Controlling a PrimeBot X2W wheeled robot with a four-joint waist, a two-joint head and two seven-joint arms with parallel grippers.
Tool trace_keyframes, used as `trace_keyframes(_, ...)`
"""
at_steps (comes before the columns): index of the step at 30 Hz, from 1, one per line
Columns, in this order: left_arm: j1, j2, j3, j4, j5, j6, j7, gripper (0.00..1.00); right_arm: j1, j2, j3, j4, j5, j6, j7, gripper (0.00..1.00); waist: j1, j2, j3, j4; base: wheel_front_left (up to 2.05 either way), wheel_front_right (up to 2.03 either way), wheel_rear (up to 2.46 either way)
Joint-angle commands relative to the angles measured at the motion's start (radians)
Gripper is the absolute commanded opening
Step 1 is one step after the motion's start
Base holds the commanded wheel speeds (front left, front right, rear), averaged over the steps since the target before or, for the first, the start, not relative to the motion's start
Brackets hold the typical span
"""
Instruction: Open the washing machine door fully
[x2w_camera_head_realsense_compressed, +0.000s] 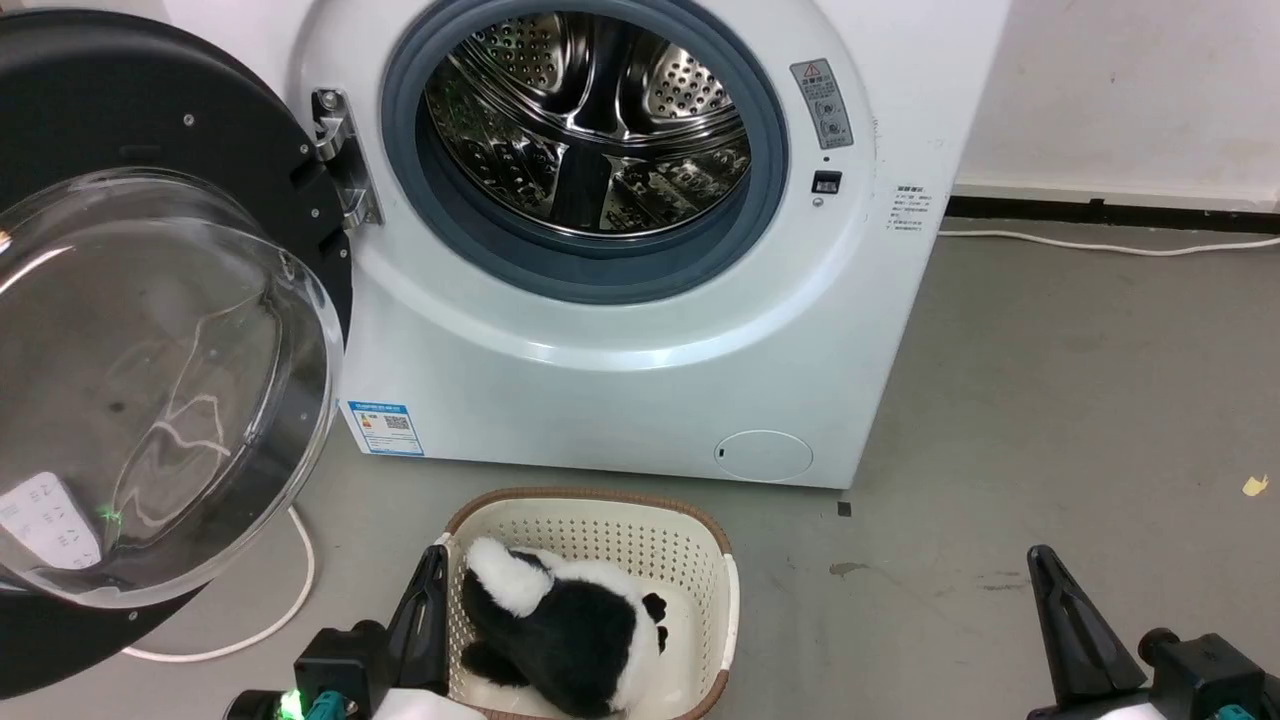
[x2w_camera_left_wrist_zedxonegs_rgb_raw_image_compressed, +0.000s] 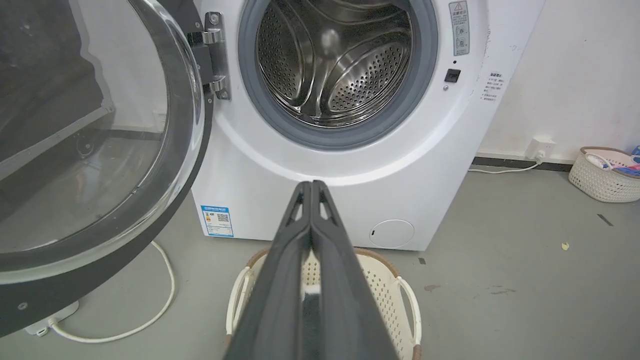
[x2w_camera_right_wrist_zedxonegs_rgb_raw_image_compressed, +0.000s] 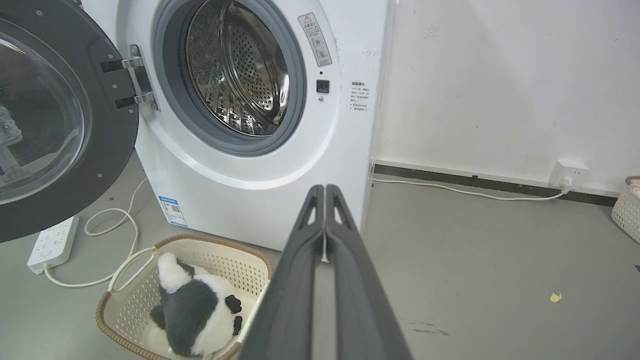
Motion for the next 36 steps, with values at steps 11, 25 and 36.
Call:
trace_keyframes(11, -0.01, 0.001, 0.018, -0.022, 0.026, -0.003, 0.031, 0.0, -0.028, 0.002, 0.01, -0.007, -0.011, 0.0, 0.03, 0.0, 0.0, 0.0, 0.002, -0.008, 0.0, 0.0, 0.0)
trace_keyframes(25, -0.014, 0.001, 0.031, -0.041, 0.043, -0.005, 0.059, 0.0, -0.041, 0.002, 0.019, -0.011, -0.016, 0.0, 0.059, 0.0, 0.0, 0.0, 0.003, -0.015, 0.0, 0.0, 0.0)
trace_keyframes(36, -0.017, 0.001, 0.04, -0.054, 0.055, -0.006, 0.08, 0.0, -0.05, 0.003, 0.026, -0.014, -0.02, 0.0, 0.079, 0.0, -0.0001, 0.0, 0.004, -0.021, 0.0, 0.0, 0.0)
